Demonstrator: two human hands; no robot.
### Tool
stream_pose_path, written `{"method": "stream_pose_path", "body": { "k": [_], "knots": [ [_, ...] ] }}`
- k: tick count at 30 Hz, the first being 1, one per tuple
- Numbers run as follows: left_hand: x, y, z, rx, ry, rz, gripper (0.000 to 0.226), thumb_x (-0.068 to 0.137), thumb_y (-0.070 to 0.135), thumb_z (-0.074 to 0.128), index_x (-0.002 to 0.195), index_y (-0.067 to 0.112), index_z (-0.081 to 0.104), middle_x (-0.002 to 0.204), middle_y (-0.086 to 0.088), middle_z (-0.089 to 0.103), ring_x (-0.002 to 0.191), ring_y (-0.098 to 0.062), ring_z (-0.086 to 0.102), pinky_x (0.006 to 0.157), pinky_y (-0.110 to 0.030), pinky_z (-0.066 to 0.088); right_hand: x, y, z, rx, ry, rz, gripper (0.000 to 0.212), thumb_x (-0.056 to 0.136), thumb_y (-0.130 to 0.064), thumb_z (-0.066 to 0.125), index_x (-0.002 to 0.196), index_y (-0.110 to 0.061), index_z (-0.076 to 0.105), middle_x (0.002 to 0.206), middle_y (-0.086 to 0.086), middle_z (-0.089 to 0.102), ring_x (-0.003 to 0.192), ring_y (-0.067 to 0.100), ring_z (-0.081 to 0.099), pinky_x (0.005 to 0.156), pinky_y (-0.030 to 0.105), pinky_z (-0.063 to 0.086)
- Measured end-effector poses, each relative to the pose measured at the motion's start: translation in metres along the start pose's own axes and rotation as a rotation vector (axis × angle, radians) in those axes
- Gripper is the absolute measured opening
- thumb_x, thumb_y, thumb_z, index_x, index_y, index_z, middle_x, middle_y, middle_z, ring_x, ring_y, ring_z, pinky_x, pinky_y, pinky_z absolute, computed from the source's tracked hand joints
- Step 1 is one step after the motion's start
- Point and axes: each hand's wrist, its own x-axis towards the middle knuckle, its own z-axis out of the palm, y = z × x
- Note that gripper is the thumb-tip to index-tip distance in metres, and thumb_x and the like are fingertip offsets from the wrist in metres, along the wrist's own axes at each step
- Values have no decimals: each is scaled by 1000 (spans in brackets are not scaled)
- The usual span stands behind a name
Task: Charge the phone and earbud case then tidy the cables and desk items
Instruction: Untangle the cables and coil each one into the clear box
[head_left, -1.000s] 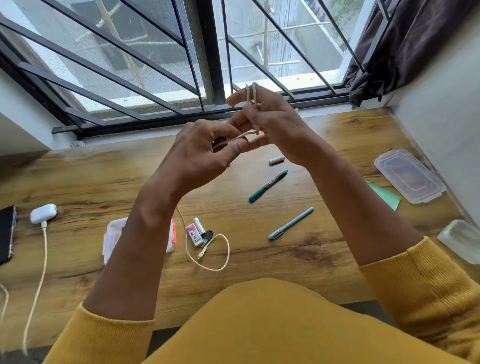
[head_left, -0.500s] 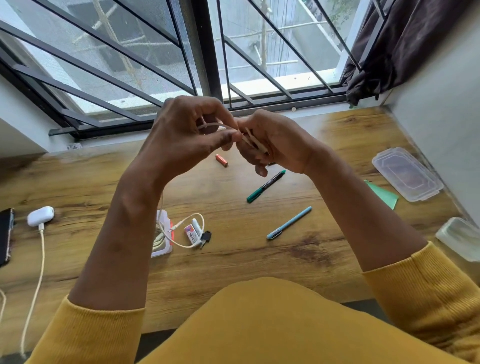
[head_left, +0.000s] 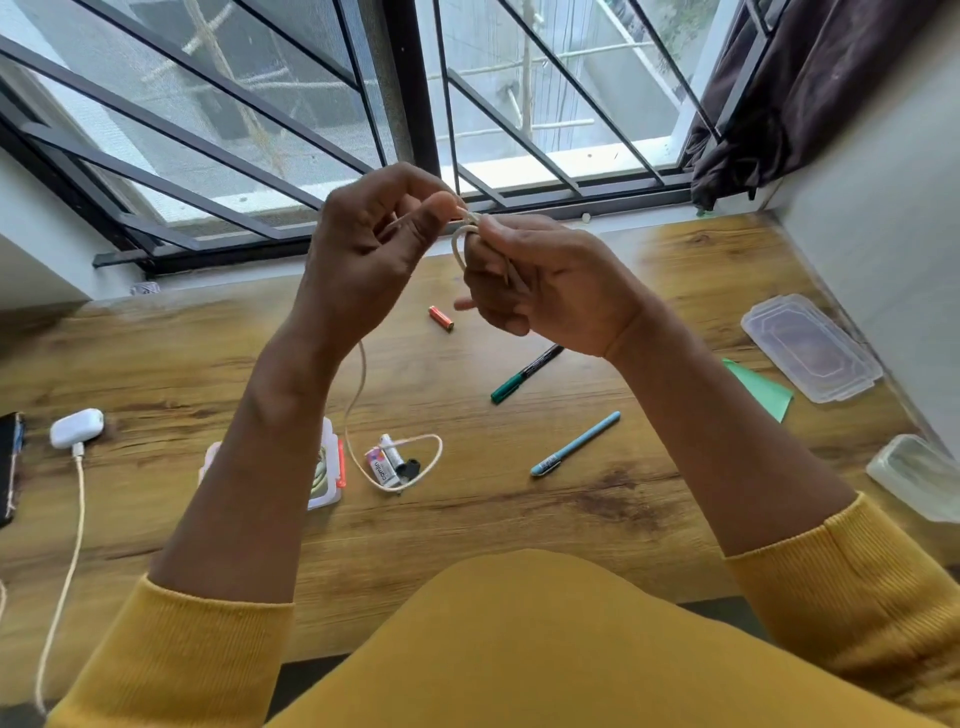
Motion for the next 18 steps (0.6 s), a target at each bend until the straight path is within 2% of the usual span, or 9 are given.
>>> {"method": "stream_pose_path", "body": {
  "k": [1, 2, 3, 4, 6, 8, 11, 14, 18],
  "knots": [
    [-3, 0, 4, -22, 11, -22, 23, 110, 23, 58, 107, 3, 69, 85, -5, 70, 73, -27, 62, 62, -45, 47, 0, 1, 0, 31, -8, 0, 35, 112, -19, 26, 83, -13, 44, 63, 6, 34, 56, 24, 36, 83, 41, 53],
    [-6, 1, 7, -58, 18, -48, 21, 111, 22, 54, 107, 5, 67, 84, 10, 68, 73, -13, 61, 64, -35, 46, 0, 2, 1, 70, -20, -3, 37, 113, -18, 24, 83, -13, 44, 61, 5, 39, 58, 25, 43, 95, 50, 53],
    [-8, 1, 11, -102, 22, -74, 20, 112, 20, 50, 108, 6, 65, 81, 17, 66, 72, -1, 58, 66, -26, 43, 1, 2, 1, 115, -36, -13, 39, 114, -17, 21, 83, -12, 44, 60, 4, 42, 60, 27, 49, 101, 56, 49],
    [-9, 1, 15, -137, 23, -99, 22, 114, 18, 46, 111, 5, 64, 81, 18, 63, 69, 2, 55, 66, -19, 41, 2, 2, 3, 169, -54, -27, 41, 114, -16, 18, 84, -12, 45, 59, 3, 44, 61, 28, 54, 98, 53, 50],
    [-12, 5, 22, -158, 22, -139, 29, 115, 19, 40, 119, 3, 65, 85, 11, 60, 66, 0, 51, 64, -17, 38, 3, 4, 5, 311, -84, -46, 44, 113, -18, 15, 84, -11, 46, 57, 4, 46, 61, 25, 58, 79, 42, 47],
    [-13, 9, 25, -177, 22, -159, 32, 116, 21, 38, 122, 7, 67, 87, 4, 59, 64, -1, 50, 62, -20, 38, 3, 7, 6, 449, -75, -40, 45, 112, -24, 17, 82, -11, 47, 55, 4, 47, 60, 24, 56, 72, 40, 35],
    [-13, 13, 27, -170, 30, -196, 29, 115, 24, 41, 113, 14, 68, 85, 7, 61, 65, -10, 54, 58, -21, 41, 1, 13, 5, 548, -34, -40, 39, 111, -28, 21, 82, -12, 42, 57, 4, 49, 62, 23, 56, 91, 48, 39],
    [-12, 11, 23, -100, 7, -211, 34, 114, 29, 42, 112, 9, 70, 87, 7, 64, 71, -9, 58, 60, -20, 43, 1, 18, 7, 525, 20, -35, 37, 111, -27, 22, 84, -13, 41, 65, 6, 52, 72, 25, 58, 103, 54, 44],
    [-10, 9, 18, -28, -15, -203, 34, 114, 32, 42, 107, 12, 68, 93, -6, 68, 75, -15, 64, 63, -32, 48, 1, 25, 6, 385, 73, -7, 35, 113, -25, 22, 90, -11, 45, 81, 10, 61, 89, 31, 58, 108, 60, 31]
  ]
}}
